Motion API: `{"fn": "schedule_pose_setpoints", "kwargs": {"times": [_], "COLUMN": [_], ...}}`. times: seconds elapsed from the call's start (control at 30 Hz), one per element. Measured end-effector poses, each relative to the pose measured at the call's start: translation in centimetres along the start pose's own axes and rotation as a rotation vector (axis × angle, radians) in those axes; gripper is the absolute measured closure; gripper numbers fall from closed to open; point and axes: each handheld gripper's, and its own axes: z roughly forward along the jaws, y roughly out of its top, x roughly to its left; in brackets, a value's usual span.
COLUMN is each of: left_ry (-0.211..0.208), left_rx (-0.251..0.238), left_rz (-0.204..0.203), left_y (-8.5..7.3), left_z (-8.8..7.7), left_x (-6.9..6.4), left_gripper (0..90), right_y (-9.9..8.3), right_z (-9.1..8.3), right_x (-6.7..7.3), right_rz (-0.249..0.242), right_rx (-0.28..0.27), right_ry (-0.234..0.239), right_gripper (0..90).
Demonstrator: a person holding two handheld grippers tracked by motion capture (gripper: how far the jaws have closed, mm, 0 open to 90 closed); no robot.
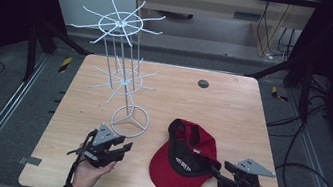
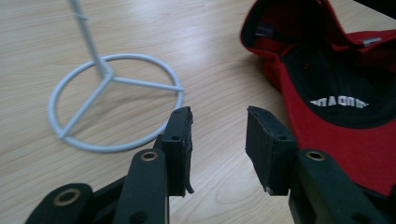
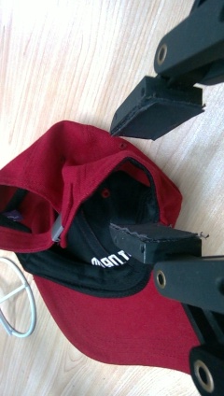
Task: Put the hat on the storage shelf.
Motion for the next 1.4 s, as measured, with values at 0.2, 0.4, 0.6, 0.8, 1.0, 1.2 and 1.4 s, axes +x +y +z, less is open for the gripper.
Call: {"fn": "schedule_pose_setpoints", "kwargs": {"times": [0.2,0.4,0.6,0.8,1.0,1.2,1.4], "left_ry": [-0.035,-0.072,-0.087,-0.099,-0.125,-0.148,-0.163], "left_rx": [0.023,0.058,0.115,0.119,0.115,0.143,0.158], "left_rz": [0.021,0.042,0.07,0.068,0.067,0.085,0.068], "left_y": [0.5,0.9,0.6,0.4,0.3,0.1,0.1], "left_z": [1.8,3.8,5.7,6.3,6.3,6.9,7.3], "left_x": [-1.7,-3.1,-3.9,-4.0,-4.1,-4.7,-4.8], "left_gripper": [59.9,61.7,64.7,67.1,66.6,67.9,71.7], "right_y": [-0.2,-0.2,-0.3,-0.1,0.2,0.2,0.6], "right_z": [0.3,0.8,1.1,1.6,1.9,2.1,2.2], "right_x": [-0.2,-0.3,-0.6,-0.7,-0.7,-0.8,-0.6], "right_rz": [0.005,0.011,0.027,0.044,0.036,0.035,0.014], "right_rx": [0.018,0.038,0.053,0.065,0.077,0.084,0.079], "right_ry": [-0.01,-0.006,0.0,0.011,0.003,-0.001,-0.009], "right_gripper": [46.3,48.4,52.2,56.7,65.3,75.4,85.5]}}
